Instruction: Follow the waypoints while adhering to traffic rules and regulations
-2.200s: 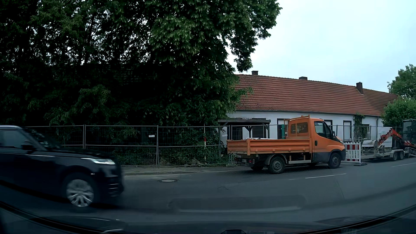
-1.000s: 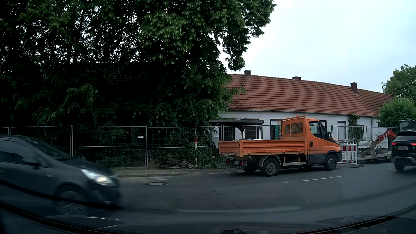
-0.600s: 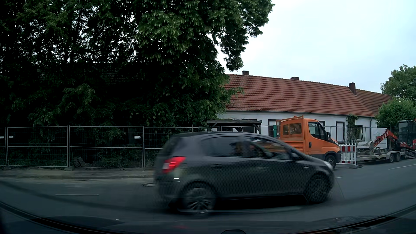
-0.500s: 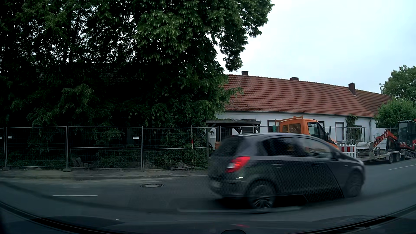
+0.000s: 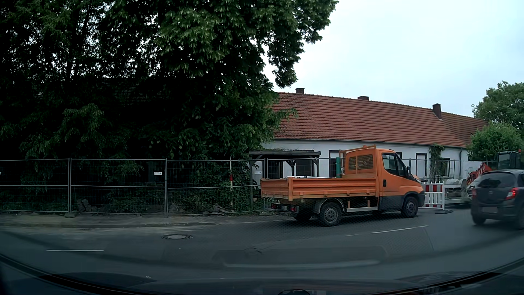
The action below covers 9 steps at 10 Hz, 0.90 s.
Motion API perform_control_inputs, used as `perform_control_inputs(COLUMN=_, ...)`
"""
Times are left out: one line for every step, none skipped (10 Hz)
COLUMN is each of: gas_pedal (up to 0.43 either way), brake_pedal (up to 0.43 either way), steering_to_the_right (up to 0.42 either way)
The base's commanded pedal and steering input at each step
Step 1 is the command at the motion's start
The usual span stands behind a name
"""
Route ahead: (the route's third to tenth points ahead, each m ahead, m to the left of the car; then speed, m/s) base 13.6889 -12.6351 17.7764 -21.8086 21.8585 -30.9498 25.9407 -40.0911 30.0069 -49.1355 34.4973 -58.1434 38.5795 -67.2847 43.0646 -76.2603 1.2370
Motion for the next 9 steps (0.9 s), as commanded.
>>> perform_control_inputs(gas_pedal=0.197, brake_pedal=0.000, steering_to_the_right=0.341)
perform_control_inputs(gas_pedal=0.197, brake_pedal=0.000, steering_to_the_right=0.357)
perform_control_inputs(gas_pedal=0.197, brake_pedal=0.000, steering_to_the_right=0.368)
perform_control_inputs(gas_pedal=0.197, brake_pedal=0.000, steering_to_the_right=0.373)
perform_control_inputs(gas_pedal=0.189, brake_pedal=0.000, steering_to_the_right=0.374)
perform_control_inputs(gas_pedal=0.189, brake_pedal=0.000, steering_to_the_right=0.382)
perform_control_inputs(gas_pedal=0.189, brake_pedal=0.000, steering_to_the_right=0.388)
perform_control_inputs(gas_pedal=0.189, brake_pedal=0.000, steering_to_the_right=0.400)
perform_control_inputs(gas_pedal=0.209, brake_pedal=0.000, steering_to_the_right=0.442)
